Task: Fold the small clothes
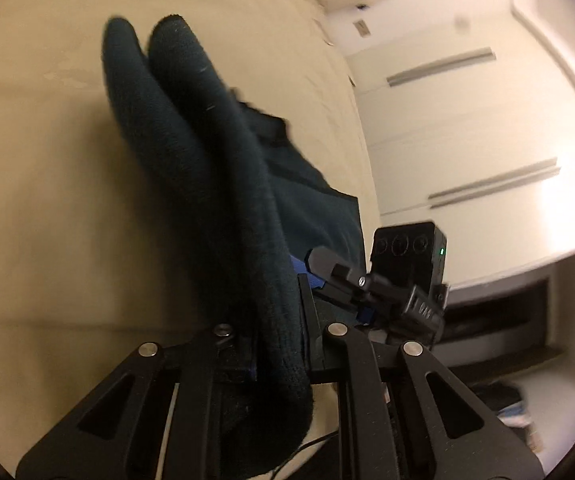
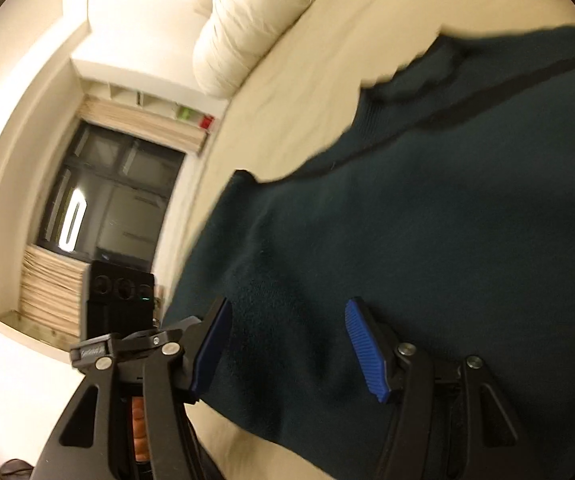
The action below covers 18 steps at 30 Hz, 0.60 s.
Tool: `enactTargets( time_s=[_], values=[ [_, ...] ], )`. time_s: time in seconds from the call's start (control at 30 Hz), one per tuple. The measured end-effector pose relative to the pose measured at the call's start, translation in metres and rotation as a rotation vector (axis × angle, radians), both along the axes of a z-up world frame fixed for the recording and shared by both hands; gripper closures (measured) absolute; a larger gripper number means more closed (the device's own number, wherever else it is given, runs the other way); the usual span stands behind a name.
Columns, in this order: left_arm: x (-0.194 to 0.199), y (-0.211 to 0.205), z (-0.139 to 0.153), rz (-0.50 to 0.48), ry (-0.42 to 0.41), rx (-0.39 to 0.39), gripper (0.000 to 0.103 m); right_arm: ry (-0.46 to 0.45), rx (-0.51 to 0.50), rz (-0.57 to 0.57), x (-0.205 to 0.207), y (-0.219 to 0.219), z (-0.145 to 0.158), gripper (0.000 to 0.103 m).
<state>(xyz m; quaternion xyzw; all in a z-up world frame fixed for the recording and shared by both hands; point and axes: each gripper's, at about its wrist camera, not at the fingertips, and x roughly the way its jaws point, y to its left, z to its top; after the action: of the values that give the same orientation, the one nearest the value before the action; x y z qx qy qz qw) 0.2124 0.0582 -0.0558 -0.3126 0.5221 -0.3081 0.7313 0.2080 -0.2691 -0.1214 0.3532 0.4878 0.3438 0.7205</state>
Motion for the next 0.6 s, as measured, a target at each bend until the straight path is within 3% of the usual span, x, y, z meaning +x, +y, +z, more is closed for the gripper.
enactTargets(
  time_s=[0.1, 0.23, 0.4, 0.5, 0.53, 0.6],
  values=[
    [0.001, -0.066, 0.007, -0.07, -0.053, 0.094, 0.091, -0.008, 0.088, -0.087, 0.007, -0.065, 0.012, 0.027],
    [-0.001, -0.135, -0.016, -0.154, -0.05, 0.172, 0.091, 0.009, 0.184, -0.153, 0.019, -0.131, 0.016, 0.018],
    [-0.012, -0.175, -0.034, -0.204, -0.102, 0.346, 0.09, 0.061, 0.168, -0.135, 0.027, -0.153, 0.005, 0.018],
    [-0.019, -0.187, -0.035, -0.215, -0.141, 0.405, 0.087, 0.074, 0.149, -0.115, 0.029, -0.15, -0.001, 0.018],
    [-0.021, -0.191, -0.034, -0.225, -0.15, 0.412, 0.079, 0.082, 0.139, -0.112, 0.029, -0.147, -0.003, 0.018],
    [-0.029, -0.195, -0.028, -0.255, -0.156, 0.368, 0.053, 0.088, 0.108, -0.103, 0.031, -0.145, -0.002, 0.018]
  ],
)
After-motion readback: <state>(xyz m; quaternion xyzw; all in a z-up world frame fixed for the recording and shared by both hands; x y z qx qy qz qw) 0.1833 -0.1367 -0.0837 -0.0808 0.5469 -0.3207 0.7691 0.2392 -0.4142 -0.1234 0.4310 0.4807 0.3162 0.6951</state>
